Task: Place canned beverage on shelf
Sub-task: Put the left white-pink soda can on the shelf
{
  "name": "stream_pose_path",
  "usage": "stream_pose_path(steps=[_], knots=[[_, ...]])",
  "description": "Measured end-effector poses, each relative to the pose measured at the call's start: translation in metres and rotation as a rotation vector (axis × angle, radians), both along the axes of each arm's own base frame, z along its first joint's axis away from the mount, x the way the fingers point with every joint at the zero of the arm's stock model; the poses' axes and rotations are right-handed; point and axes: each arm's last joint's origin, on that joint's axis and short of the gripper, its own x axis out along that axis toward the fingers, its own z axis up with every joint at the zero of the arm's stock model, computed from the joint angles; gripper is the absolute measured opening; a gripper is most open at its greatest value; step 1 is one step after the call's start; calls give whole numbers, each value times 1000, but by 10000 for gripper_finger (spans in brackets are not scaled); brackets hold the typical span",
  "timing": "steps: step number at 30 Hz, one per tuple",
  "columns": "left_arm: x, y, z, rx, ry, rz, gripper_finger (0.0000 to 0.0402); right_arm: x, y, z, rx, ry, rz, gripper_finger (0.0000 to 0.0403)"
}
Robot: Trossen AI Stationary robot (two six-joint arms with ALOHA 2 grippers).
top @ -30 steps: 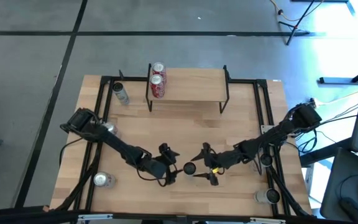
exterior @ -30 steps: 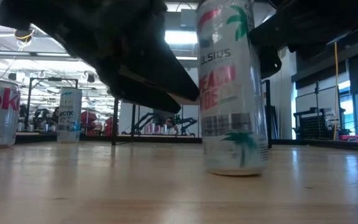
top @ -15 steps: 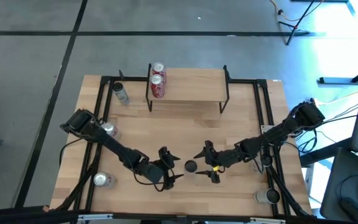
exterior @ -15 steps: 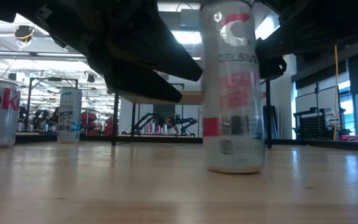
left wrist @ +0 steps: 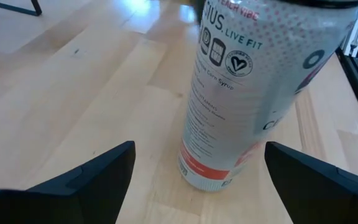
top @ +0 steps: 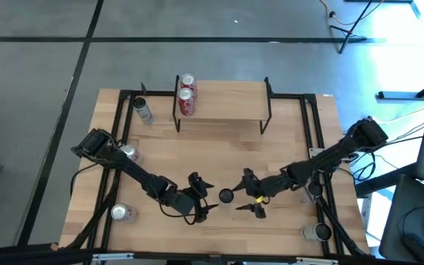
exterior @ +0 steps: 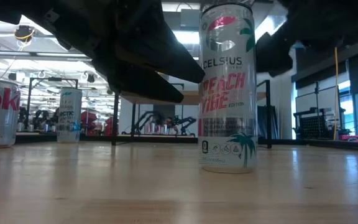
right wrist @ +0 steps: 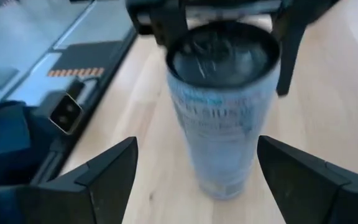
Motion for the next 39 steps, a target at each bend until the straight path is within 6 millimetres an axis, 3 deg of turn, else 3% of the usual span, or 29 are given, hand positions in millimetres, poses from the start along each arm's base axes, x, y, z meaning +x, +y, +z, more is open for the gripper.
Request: stream_pose_path(steps=[8, 19, 32, 35, 39], knots=[[-5, -10, -2, 8, -15, 15, 354, 5, -1, 18, -52, -198, -39, 317], [-6, -12, -1, 40, -37, 31, 354, 21, 8, -8, -67, -229, -13, 317], [-4, -10, 0, 40, -46, 44, 354, 32, 11, -22, -101, -261, -69, 314], [-4, -10, 0, 40, -46, 43, 354, 35, 12, -21, -104, -262, -76, 285], [-8, -16, 3, 84, -40, 2, 354, 36, 13, -19, -104, -263, -77, 214]])
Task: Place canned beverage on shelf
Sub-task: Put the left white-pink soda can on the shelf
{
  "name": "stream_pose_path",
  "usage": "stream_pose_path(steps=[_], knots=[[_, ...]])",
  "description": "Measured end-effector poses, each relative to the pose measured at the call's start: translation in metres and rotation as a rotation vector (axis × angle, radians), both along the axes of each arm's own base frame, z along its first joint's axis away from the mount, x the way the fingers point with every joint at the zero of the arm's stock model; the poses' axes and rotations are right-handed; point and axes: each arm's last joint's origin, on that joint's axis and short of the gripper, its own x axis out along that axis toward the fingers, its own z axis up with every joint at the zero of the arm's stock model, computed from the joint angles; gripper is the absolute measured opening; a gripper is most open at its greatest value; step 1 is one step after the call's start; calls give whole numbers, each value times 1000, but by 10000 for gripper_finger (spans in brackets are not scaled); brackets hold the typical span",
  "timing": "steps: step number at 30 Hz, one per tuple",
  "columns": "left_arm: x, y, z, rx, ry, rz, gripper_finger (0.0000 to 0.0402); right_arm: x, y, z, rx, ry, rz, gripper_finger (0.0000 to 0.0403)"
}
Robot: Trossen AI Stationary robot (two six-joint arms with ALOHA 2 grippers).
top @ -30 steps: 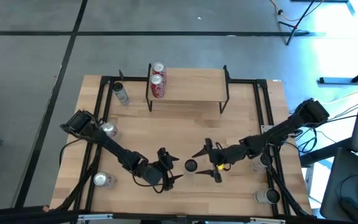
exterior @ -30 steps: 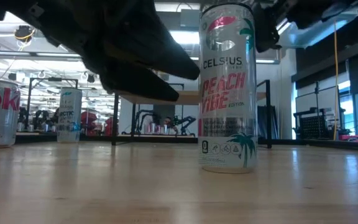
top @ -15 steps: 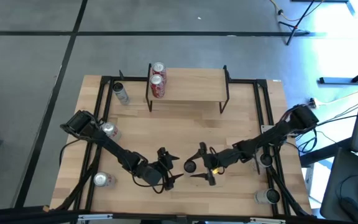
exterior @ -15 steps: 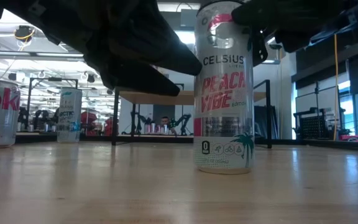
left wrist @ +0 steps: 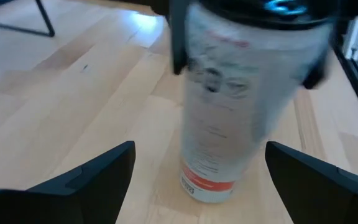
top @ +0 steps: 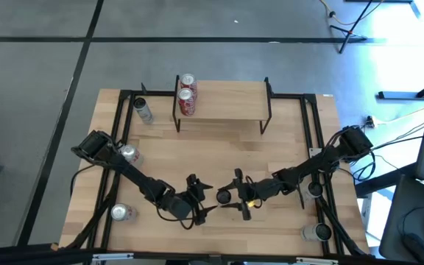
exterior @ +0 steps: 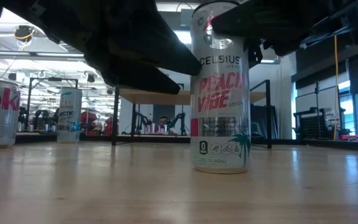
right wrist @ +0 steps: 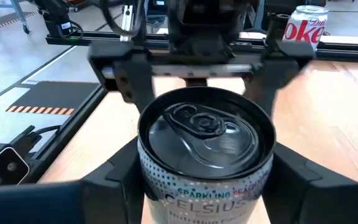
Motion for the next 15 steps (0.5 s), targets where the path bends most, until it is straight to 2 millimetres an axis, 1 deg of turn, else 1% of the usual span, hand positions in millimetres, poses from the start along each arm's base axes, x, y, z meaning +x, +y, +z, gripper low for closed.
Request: stream_pose_path(steps=[3, 6, 9, 11, 15], knots=[[-7, -6, 8, 11, -2, -24, 354, -1, -1, 2, -6, 1, 2, 213], [-15, -12, 13, 32, 16, -35, 354, -4, -2, 10, -40, -10, 9, 213], [-24, -19, 15, 75, 23, -27, 354, -6, -9, 28, -61, -40, -15, 213], [-30, -24, 12, 95, 27, -49, 354, -6, -17, 41, -70, -41, -35, 213], [-39, -21, -1, 19, -16, -91, 354, -2, -39, 69, -99, -25, -73, 213]])
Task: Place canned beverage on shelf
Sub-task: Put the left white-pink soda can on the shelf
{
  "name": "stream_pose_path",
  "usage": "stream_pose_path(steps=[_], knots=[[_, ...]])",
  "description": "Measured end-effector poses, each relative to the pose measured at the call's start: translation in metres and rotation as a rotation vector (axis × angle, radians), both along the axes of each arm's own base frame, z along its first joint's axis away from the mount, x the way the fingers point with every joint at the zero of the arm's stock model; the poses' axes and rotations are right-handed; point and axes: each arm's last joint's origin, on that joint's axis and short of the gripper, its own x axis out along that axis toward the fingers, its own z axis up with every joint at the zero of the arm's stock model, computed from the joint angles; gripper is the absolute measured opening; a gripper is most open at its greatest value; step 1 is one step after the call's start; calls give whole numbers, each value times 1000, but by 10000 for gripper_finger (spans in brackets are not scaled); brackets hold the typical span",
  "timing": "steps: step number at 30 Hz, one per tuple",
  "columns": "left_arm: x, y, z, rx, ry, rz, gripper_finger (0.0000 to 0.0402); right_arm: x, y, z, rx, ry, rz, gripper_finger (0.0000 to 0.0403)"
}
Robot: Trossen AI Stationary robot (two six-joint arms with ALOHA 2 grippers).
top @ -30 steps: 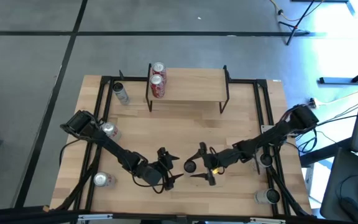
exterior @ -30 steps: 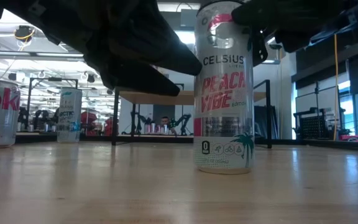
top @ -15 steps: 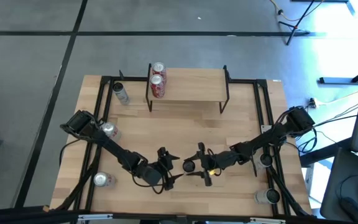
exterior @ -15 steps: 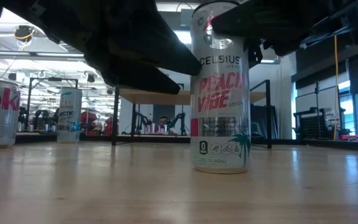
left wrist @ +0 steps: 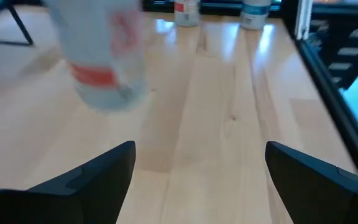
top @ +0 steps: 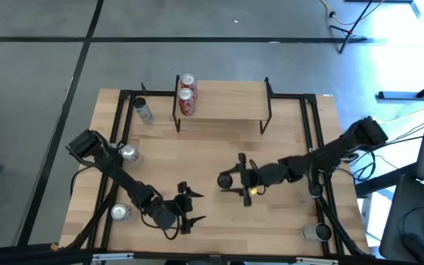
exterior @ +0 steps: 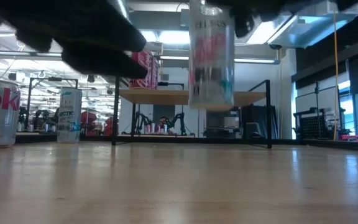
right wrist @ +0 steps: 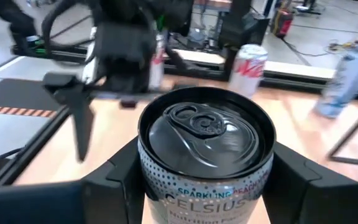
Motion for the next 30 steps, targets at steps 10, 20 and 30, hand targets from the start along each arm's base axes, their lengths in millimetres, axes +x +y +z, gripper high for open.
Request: stream_pose_path(steps=[10, 20, 30], knots=[[-11, 14, -15, -59, -63, -31, 354, 26, -62, 72, -65, 7, -28, 213], [-2, 20, -16, -21, 16, -315, 354, 28, -157, 104, -52, -67, -113, 213], [12, 45, -19, 32, 62, -428, 354, 21, -235, 96, -25, -133, -151, 213]])
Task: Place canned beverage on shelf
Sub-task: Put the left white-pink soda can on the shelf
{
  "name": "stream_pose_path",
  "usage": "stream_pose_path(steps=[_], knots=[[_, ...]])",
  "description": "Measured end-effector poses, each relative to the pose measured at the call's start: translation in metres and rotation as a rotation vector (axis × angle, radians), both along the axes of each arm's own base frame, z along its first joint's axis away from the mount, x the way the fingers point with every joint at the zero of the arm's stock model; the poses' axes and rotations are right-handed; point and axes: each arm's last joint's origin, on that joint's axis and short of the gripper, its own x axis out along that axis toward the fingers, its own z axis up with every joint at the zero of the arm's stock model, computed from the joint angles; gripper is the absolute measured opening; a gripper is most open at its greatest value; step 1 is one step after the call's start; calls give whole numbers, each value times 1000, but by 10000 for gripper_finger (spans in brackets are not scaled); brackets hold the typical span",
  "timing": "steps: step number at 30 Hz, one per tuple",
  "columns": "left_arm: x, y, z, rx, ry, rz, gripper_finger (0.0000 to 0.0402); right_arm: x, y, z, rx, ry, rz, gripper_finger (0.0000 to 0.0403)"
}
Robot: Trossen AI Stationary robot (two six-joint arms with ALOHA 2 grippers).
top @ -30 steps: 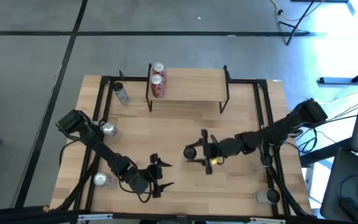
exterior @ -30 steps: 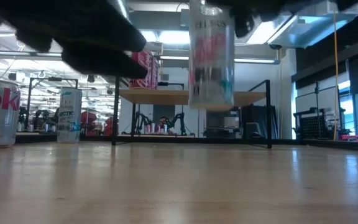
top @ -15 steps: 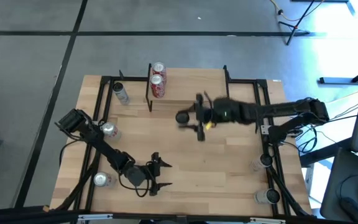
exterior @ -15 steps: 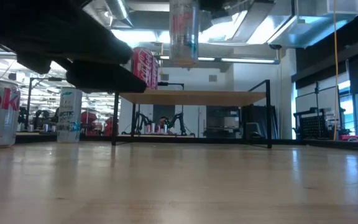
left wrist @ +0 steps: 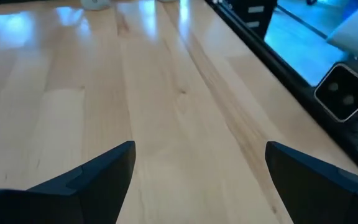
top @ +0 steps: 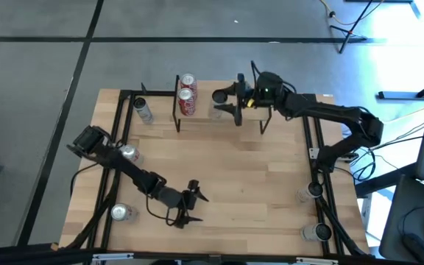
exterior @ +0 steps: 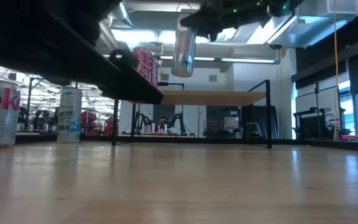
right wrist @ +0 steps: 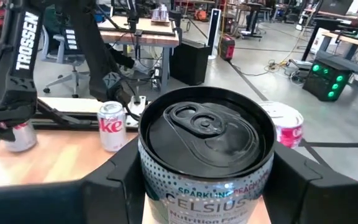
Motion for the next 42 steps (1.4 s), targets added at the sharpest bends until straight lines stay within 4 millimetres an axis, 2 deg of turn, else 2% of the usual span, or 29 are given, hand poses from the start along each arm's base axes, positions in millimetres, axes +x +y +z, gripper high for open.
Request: stream_pose_path(steps=[8, 14, 18, 22, 28, 36, 38, 42], knots=[[-8, 44, -12, -99, 91, -93, 353, 16, -58, 4, 69, 6, -5, 213], [-22, 70, -23, -193, 58, -150, 353, 41, -90, -5, 115, 79, 7, 213], [-29, 86, -28, -241, 59, -183, 353, 52, -104, -8, 109, 98, 13, 213], [-33, 102, -32, -287, 78, -218, 353, 59, -108, -7, 90, 95, 32, 213], [-36, 118, -35, -309, 87, -259, 353, 58, -105, -13, 90, 139, 108, 213], [-36, 130, -34, -318, 77, -275, 353, 57, -105, -14, 48, 153, 105, 217], [-36, 130, -35, -311, 74, -280, 353, 57, -105, -14, 47, 155, 100, 248], [-36, 130, -35, -311, 76, -283, 353, 57, -105, -14, 44, 159, 85, 340]])
